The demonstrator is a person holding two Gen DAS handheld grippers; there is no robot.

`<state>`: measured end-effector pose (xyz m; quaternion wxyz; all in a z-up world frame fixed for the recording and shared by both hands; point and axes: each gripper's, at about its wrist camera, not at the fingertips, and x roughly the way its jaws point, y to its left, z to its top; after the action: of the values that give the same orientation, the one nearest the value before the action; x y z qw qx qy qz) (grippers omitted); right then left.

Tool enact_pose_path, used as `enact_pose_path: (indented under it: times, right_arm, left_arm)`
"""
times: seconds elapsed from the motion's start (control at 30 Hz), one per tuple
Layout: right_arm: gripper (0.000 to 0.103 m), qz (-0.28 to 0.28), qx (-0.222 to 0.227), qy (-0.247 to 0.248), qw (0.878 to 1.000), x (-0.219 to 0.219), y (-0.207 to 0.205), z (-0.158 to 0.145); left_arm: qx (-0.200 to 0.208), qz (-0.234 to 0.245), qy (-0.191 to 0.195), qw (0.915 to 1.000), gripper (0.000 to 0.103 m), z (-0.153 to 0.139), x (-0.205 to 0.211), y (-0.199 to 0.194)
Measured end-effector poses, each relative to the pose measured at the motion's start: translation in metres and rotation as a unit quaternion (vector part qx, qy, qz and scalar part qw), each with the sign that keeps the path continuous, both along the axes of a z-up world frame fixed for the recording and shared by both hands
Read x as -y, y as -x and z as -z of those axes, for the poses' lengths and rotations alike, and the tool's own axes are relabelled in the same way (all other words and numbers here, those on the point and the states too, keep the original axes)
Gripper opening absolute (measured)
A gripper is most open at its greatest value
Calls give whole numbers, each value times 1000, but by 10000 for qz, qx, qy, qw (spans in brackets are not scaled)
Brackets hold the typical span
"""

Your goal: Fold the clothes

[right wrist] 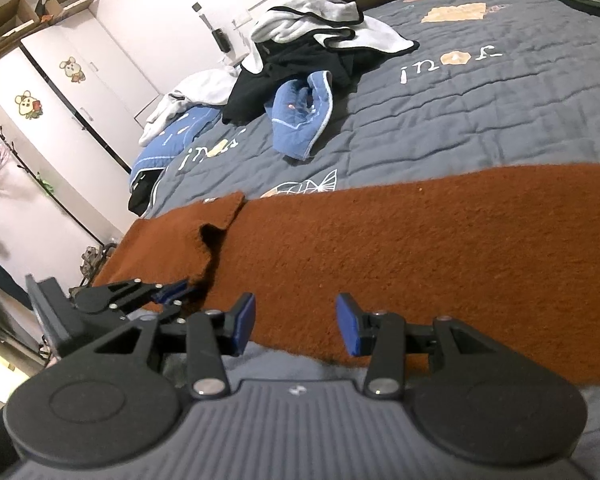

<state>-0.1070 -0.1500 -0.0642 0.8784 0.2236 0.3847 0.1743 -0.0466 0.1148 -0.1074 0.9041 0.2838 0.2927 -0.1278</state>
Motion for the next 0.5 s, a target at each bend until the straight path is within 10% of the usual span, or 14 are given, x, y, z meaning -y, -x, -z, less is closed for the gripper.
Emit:
enact_pose_path:
  times: [0.2, 0.37, 0.5]
  right_arm:
    - [44, 6, 11, -35, 10000, 1, 0, 0]
    - [44, -9, -7, -4, 10000, 0, -1, 1]
    - [44, 6, -14, -53, 10000, -1, -4, 1]
  left_arm:
    - [-322, 119, 869, 9956, 7, -37, -18, 15]
    - [-774, 264, 476, 9955, 8, -22, -10, 16]
    - [-1179, 377, 273, 9919, 33, -6, -2, 13]
